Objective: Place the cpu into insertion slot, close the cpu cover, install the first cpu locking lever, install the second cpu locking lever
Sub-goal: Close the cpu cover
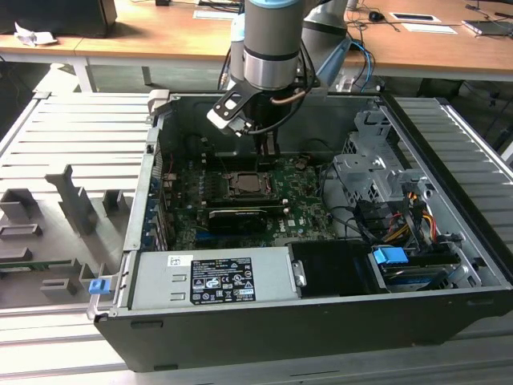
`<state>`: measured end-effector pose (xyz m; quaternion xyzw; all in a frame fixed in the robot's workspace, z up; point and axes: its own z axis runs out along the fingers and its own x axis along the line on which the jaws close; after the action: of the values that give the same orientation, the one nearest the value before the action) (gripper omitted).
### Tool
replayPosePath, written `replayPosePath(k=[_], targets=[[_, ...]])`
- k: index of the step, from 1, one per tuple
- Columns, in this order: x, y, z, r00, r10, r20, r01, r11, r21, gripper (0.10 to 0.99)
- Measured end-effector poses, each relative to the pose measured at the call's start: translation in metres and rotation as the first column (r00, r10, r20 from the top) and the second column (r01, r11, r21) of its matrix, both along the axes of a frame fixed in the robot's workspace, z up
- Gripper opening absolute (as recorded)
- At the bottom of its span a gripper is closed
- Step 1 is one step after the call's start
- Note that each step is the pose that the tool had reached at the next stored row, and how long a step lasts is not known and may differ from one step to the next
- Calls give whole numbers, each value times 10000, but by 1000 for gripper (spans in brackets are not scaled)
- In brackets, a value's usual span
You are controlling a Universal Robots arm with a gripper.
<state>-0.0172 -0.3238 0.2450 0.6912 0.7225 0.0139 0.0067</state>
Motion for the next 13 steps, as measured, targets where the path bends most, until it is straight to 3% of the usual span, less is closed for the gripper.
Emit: replayPosePath(k=[13], targets=[[-167,0,-14,10000,0,0,0,10000,1,106]])
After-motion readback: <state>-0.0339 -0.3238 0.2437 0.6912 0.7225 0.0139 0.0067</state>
